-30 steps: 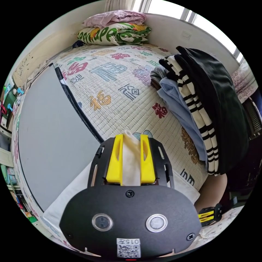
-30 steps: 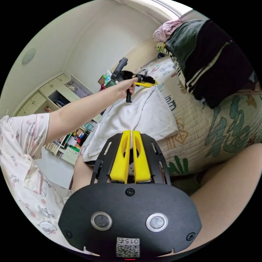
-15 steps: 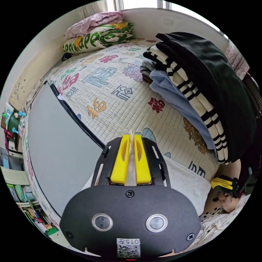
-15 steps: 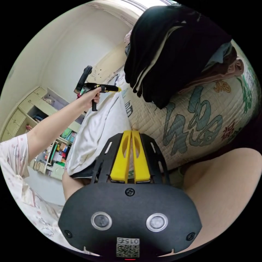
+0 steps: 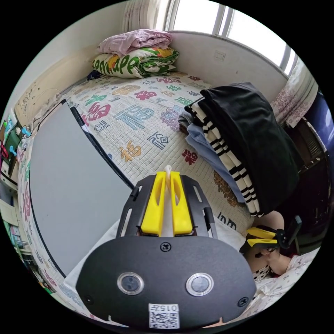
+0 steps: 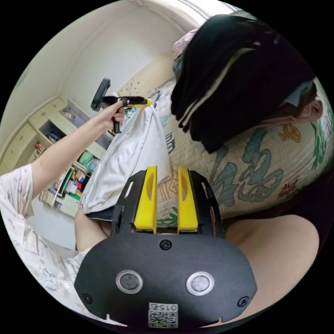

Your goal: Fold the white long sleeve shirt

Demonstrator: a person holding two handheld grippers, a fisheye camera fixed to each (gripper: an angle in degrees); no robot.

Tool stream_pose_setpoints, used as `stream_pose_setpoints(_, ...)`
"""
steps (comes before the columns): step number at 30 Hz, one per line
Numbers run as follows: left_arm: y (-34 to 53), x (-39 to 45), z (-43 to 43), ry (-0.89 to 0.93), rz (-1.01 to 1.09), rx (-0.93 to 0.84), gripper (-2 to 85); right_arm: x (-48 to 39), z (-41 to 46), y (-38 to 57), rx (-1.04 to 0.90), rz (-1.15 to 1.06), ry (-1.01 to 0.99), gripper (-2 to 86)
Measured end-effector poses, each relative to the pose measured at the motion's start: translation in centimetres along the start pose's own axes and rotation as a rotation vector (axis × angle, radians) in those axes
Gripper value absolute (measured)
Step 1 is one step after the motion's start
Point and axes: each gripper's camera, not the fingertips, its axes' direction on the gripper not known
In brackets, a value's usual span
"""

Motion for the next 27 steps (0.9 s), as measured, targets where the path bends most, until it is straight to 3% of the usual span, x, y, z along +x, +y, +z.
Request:
stream_pose_setpoints(5, 1.9, -1.2, 1.3, 0.005, -0.012, -0.004, 0.4, -4.8, 5.2, 3.9, -0.038, -0.136, 0.192, 6.1)
stream_pose_setpoints(12, 4.1, -1.8, 3.2, -0.029, 0.013, -0.020, 0.3, -5.3, 6.2, 9.2, 0.019, -0.143, 0.245, 7.6)
stream_pose_setpoints(16, 5.4, -2.0, 4.7, -0.032, 0.011, -0.034, 0.3, -6.3, 7.8, 12.2, -0.019, -0.164, 0.240, 3.0)
stream_pose_setpoints(22, 7.5, -2.8, 5.4, -0.016, 0.018, -0.012, 0.2, -4.7, 1.3, 17.9, 0.114, -0.079, 0.254, 0.7)
stream_pose_setpoints(27, 9.6, -4.0, 0.7, 0.123, 0.059, 0.139, 0.2, -7.1, -8.0, 21.8, 0.306, -0.082, 0.345, 0.4)
